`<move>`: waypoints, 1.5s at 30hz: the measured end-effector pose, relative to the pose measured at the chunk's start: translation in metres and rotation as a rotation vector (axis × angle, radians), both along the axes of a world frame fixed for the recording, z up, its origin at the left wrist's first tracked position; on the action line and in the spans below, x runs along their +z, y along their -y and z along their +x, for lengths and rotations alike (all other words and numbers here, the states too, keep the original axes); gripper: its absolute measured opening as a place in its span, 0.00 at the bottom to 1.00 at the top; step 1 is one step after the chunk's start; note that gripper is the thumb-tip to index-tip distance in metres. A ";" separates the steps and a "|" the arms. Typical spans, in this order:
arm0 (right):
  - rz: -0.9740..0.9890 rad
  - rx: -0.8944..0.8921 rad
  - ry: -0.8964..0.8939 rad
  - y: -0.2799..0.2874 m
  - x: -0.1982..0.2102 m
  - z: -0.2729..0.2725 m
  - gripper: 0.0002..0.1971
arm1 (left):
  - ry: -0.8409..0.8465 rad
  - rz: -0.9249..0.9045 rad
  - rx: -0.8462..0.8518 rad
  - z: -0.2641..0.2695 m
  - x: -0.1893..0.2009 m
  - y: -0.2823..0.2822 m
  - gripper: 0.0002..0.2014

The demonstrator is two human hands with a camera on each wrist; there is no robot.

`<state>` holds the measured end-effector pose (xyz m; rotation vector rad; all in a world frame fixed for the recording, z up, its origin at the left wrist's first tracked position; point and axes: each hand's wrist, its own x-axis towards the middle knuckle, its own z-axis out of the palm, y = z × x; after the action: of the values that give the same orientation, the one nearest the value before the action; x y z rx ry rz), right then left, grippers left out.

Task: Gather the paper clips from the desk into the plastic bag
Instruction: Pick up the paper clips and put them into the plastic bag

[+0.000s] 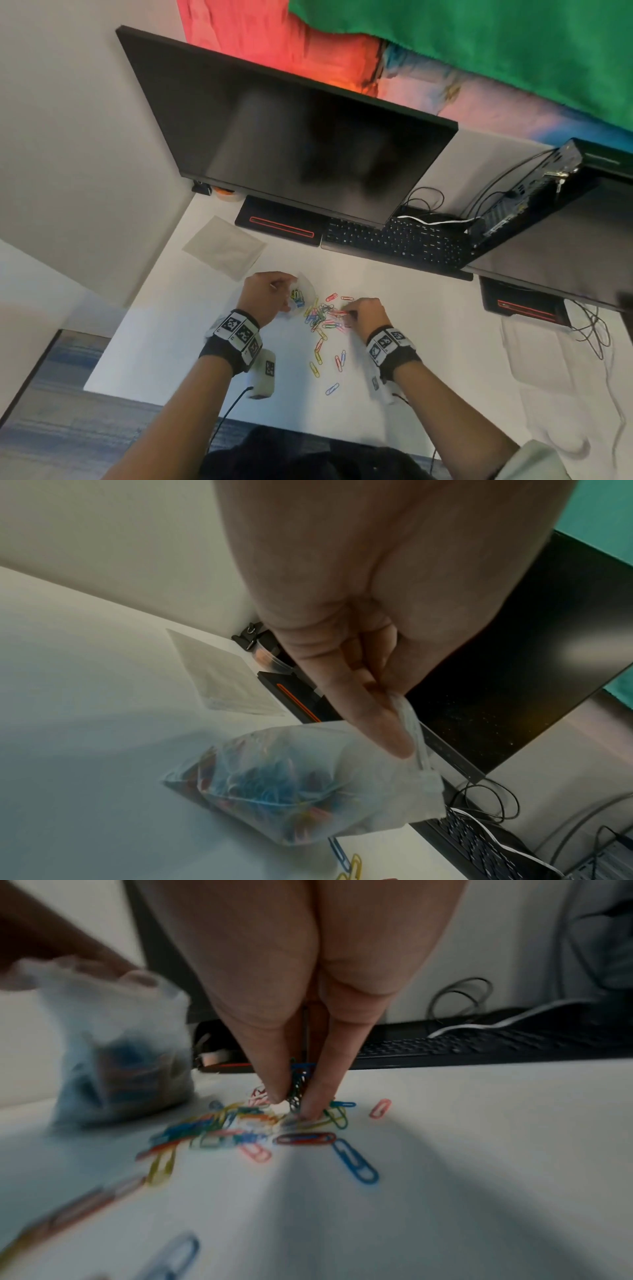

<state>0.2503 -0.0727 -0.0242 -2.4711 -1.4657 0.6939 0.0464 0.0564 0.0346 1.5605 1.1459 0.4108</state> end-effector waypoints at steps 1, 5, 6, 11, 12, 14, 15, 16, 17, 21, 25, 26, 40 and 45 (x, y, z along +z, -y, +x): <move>0.018 -0.076 -0.046 0.000 0.001 0.004 0.10 | 0.001 -0.001 -0.004 0.000 0.000 0.000 0.10; 0.161 -0.389 -0.364 0.000 0.021 0.013 0.09 | 0.016 -0.023 0.004 0.002 -0.001 0.002 0.09; 0.209 -0.425 -0.466 -0.002 0.030 0.011 0.09 | 0.016 -0.026 0.006 0.002 -0.001 0.002 0.09; 0.318 -0.427 -0.975 -0.020 0.064 -0.015 0.10 | 0.025 -0.019 -0.005 0.003 0.001 0.004 0.09; 0.312 -0.421 -1.011 -0.025 0.064 -0.022 0.11 | 0.032 -0.020 -0.003 0.004 0.002 0.004 0.09; 0.309 -0.416 -1.033 -0.034 0.065 -0.035 0.12 | 0.039 -0.022 0.002 0.004 0.002 0.004 0.08; 0.301 -0.404 -1.014 -0.037 0.066 -0.042 0.11 | 0.039 -0.020 0.003 0.003 0.003 0.004 0.08; 0.288 -0.381 -0.965 -0.041 0.066 -0.047 0.10 | 0.038 -0.015 0.004 0.002 0.002 0.004 0.08; 0.277 -0.351 -0.892 -0.043 0.066 -0.052 0.09 | 0.034 -0.008 0.003 0.002 0.002 0.003 0.08; 0.238 -0.232 -0.516 -0.054 0.064 -0.067 0.09 | 0.008 0.017 -0.012 0.001 0.000 0.004 0.09; 0.161 -0.179 -0.380 -0.065 0.068 -0.071 0.03 | 0.010 0.009 -0.020 0.000 -0.001 0.003 0.08; 0.145 -0.158 -0.344 -0.067 0.068 -0.071 0.03 | 0.015 0.005 -0.019 0.000 -0.001 0.002 0.08; -0.094 -0.022 -0.041 -0.083 0.069 -0.084 0.07 | 0.007 0.017 -0.069 -0.006 -0.010 -0.001 0.09; -0.104 0.049 0.049 -0.088 0.071 -0.089 0.08 | 0.001 0.053 -0.038 -0.009 -0.006 -0.002 0.08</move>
<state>0.1608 0.0148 0.0471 -2.5536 -1.5501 0.7418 0.0372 0.0583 0.0290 1.6250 1.1111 0.4194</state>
